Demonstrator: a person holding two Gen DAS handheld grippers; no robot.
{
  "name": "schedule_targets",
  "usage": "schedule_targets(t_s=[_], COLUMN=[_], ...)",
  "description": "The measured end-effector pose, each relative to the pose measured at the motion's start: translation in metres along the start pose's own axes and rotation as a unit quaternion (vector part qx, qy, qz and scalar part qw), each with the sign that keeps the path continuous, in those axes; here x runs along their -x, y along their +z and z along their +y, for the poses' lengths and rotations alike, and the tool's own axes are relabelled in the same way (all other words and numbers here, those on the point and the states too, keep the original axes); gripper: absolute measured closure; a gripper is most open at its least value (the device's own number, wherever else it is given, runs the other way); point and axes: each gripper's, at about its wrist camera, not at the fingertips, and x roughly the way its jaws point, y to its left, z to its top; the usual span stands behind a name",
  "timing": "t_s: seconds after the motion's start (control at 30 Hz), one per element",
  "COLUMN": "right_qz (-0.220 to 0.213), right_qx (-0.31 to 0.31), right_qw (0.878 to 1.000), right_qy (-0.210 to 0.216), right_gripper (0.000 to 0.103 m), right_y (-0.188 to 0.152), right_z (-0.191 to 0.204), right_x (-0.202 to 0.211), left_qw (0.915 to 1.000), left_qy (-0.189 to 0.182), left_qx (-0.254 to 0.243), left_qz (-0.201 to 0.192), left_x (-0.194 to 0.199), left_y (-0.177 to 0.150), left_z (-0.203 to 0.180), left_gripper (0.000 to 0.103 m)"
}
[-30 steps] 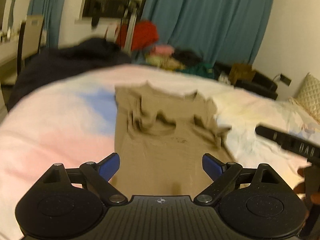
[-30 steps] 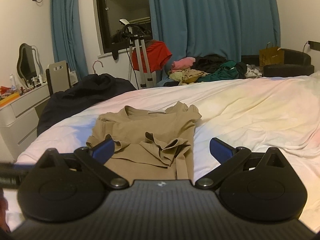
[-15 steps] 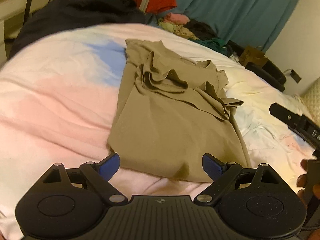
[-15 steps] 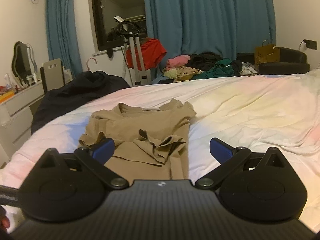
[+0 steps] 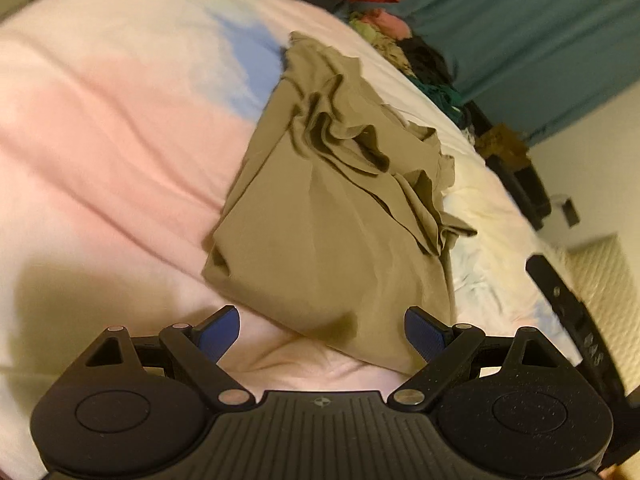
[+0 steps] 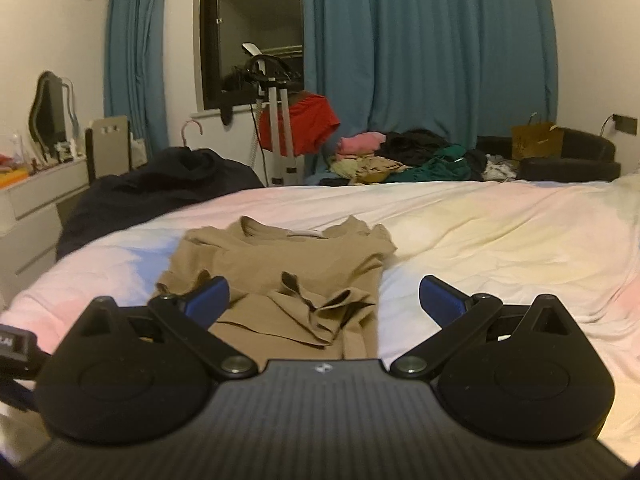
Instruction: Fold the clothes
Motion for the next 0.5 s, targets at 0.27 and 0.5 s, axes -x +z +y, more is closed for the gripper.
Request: schedule_targets(t_s=[0.27,0.5], right_qz=[-0.004,0.029], right_qx=[0.029,0.039], right_qw=[1.0,0.999], right_qy=[0.01,0.017], right_gripper=[0.0,0.0], right_y=[0.001,-0.003], right_z=[0.006,0.015], right_x=[-0.001,-0.008], left_qw=[0.9966,0.9945], left_qy=[-0.006,-0.059], left_qx=[0.077,0.086], left_qz=[0.029,-0.011], left_x=[-0.017,-0.022], left_y=[0.003,0.009], left_z=[0.025,0.024], left_gripper=[0.012,0.018])
